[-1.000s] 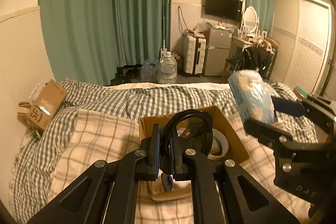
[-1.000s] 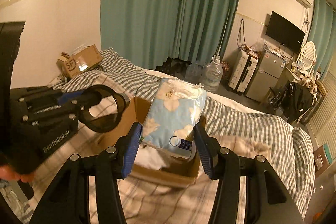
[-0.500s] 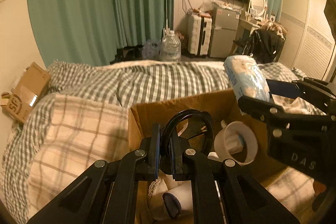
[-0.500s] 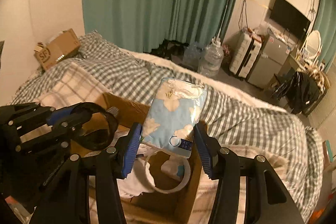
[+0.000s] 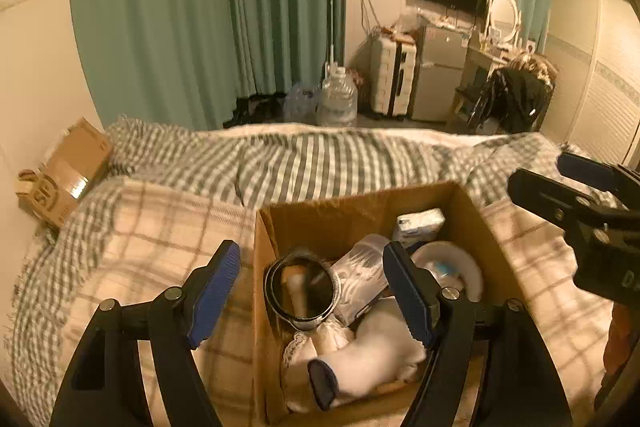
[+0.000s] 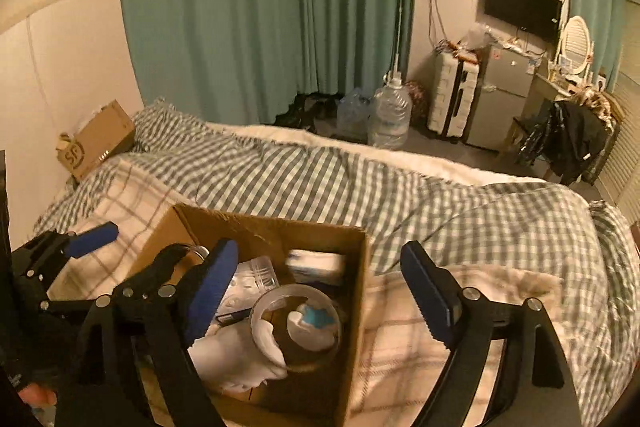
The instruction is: Organize objects
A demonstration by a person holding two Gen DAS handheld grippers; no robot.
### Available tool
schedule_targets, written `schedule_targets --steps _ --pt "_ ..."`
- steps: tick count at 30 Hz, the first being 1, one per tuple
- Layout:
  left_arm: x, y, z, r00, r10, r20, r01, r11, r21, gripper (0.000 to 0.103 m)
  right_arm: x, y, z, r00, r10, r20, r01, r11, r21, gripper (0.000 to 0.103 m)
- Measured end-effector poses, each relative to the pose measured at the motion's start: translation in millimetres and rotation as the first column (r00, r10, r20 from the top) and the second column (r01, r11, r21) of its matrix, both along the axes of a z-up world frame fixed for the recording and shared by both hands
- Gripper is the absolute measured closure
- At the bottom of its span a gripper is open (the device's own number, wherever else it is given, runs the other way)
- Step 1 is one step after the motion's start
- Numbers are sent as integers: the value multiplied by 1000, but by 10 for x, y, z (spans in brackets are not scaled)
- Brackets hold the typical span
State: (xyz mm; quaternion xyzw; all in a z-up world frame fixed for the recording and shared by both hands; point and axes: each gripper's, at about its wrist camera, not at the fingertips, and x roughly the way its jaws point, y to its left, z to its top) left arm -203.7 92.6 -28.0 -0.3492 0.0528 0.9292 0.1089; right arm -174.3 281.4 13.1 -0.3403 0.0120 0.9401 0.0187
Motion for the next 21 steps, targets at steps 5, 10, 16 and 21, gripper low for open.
schedule_targets --steps 5,10,16,21 --pt "379 -48 508 993 -2 -115 3 1000 11 6 538 16 497 995 -40 -96 44 998 36 9" --pt "834 -155 957 978 -2 -211 8 1000 25 0 1129 -62 996 978 -52 -203 65 996 62 0" --pt "1279 -394 1234 949 13 -316 7 998 62 0 1749 -204 1323 960 -112 -256 142 984 103 0" --pt "1479 -508 1186 931 42 -363 -18 997 69 0 1998 -332 1294 943 -120 -310 151 986 77 0"
